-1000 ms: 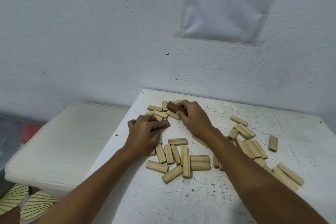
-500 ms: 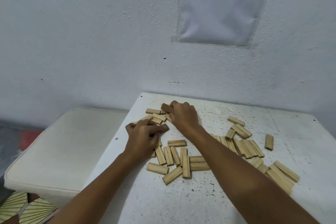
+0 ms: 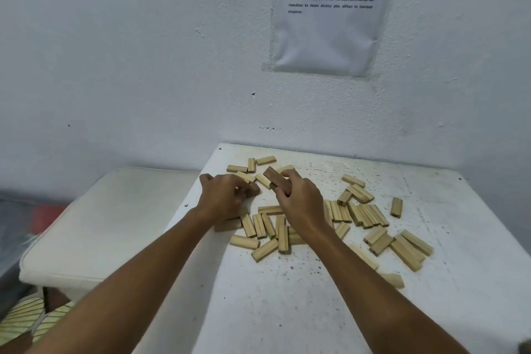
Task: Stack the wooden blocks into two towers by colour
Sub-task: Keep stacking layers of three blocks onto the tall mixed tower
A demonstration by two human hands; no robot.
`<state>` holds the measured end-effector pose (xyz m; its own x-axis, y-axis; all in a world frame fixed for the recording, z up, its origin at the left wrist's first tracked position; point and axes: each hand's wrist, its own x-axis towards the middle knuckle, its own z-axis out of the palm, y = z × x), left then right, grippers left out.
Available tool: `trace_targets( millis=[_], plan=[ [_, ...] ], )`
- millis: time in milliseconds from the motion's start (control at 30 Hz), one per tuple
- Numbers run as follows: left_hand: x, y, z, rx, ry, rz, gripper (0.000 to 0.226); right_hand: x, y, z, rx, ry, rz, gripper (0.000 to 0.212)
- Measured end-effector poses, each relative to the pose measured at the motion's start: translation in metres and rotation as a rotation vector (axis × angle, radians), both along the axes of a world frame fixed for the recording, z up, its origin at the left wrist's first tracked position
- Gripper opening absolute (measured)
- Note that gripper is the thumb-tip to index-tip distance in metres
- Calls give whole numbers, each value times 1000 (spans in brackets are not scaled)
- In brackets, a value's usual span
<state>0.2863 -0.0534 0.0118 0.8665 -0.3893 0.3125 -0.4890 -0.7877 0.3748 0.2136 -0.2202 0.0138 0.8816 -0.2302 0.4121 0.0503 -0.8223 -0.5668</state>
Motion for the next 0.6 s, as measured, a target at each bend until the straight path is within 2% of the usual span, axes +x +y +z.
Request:
trace_targets(
  millis=[167, 267, 367, 467, 600],
  plan=[
    [-12, -2, 6, -123, -14, -42, 11, -62, 5, -3, 39, 11, 19, 36],
    [-24, -8, 7, -144, 68, -68, 15, -91, 3, -6, 44, 17, 32, 38],
    [-39, -14, 8, -189, 28, -102, 16, -115, -3, -3, 49, 30, 33, 42],
    [-64, -14, 14, -221, -29, -177, 16, -140, -13, 2, 49, 65, 84, 42],
    [-115, -2, 10, -240, -4, -268, 20, -172, -25, 5, 40, 145, 127, 38]
  ],
)
